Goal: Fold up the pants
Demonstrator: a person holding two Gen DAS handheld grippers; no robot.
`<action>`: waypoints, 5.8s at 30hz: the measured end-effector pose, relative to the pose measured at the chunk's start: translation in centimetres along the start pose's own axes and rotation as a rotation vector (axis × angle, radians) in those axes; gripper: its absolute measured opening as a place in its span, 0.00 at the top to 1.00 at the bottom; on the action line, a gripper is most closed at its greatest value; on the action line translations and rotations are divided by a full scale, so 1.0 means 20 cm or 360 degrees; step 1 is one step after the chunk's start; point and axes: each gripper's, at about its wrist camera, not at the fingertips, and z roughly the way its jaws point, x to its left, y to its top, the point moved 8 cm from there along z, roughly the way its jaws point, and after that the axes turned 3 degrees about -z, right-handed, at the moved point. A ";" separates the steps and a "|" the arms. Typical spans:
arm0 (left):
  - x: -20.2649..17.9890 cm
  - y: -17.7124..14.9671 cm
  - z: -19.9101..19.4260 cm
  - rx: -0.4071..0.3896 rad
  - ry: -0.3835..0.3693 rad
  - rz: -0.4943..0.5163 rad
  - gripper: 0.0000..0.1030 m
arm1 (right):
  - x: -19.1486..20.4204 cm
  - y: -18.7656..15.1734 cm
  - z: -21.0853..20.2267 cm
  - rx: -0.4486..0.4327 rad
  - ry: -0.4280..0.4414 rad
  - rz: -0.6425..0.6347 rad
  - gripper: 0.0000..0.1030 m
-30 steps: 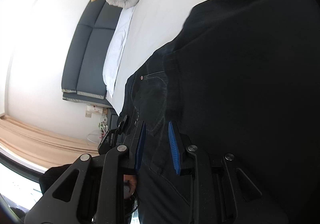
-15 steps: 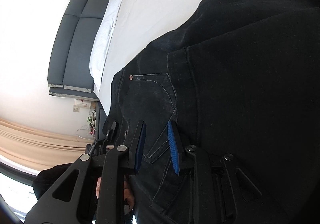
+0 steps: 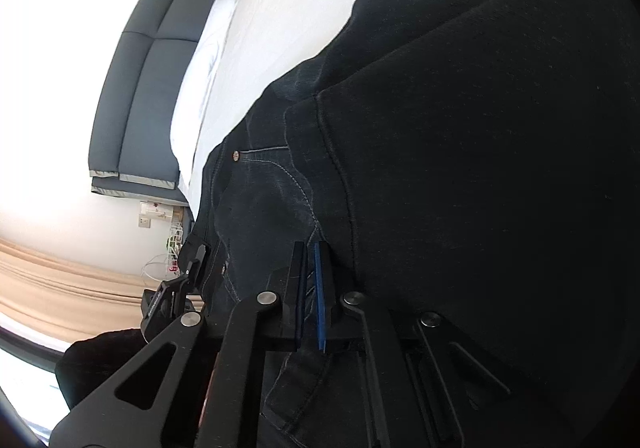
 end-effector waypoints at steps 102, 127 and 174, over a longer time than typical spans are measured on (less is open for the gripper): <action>-0.64 -0.85 0.94 0.1535 -0.0381 0.0814 0.98 | -0.72 -0.05 -1.12 -0.0350 0.0140 0.0231 1.00; -0.43 -1.03 0.43 0.1584 -0.0331 0.1179 0.95 | -0.57 -0.16 -1.15 -0.0398 0.0036 -0.0042 1.00; -1.02 -1.02 0.93 0.0973 0.0312 0.1908 0.76 | -0.30 0.36 -1.42 -0.0473 -0.0417 -0.0229 0.83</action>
